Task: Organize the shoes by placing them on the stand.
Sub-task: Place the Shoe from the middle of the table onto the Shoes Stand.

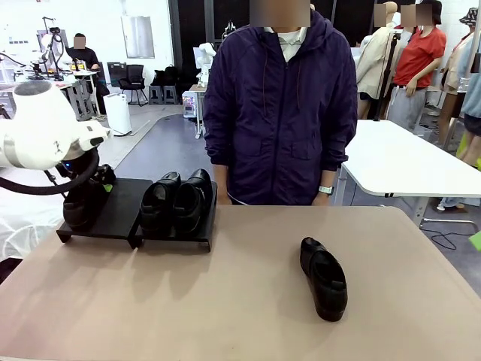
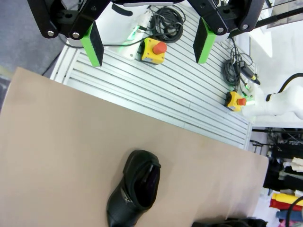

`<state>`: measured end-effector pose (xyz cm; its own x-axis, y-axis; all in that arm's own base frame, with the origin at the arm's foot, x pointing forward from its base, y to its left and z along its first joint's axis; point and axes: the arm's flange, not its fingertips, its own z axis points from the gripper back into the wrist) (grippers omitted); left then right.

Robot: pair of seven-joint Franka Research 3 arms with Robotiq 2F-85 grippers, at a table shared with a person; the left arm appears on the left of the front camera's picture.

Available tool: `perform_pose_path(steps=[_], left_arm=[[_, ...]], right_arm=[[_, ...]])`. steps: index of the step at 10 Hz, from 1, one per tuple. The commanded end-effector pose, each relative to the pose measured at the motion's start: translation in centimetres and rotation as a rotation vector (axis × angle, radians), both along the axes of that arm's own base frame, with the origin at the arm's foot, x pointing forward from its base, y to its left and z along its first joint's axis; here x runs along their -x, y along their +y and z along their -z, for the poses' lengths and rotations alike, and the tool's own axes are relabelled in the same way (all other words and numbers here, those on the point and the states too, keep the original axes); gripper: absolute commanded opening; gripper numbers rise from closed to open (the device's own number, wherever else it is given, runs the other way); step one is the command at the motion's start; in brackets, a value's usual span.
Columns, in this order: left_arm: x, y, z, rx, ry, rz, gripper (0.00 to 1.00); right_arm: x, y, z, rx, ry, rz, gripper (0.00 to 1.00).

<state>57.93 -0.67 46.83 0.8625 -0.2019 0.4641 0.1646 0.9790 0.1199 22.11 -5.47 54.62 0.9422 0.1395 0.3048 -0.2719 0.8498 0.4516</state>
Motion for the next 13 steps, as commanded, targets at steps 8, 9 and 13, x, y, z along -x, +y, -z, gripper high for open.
perform_pose_path(steps=[8, 9, 13], left_arm=[[29.0, 11.0, -9.0, 0.371, 0.033, 0.338, 1.0], [30.5, 12.0, -7.5, 0.437, 0.007, 0.298, 1.0], [32.4, 13.4, -6.4, 0.478, 0.023, 0.275, 1.0]], right_arm=[[-0.2, -0.3, -0.3, 0.001, -0.01, -0.013, 1.0], [-0.2, -0.3, -0.3, 0.001, -0.01, -0.013, 1.0], [-0.2, -0.3, -0.3, 0.001, -0.01, -0.013, 1.0]])
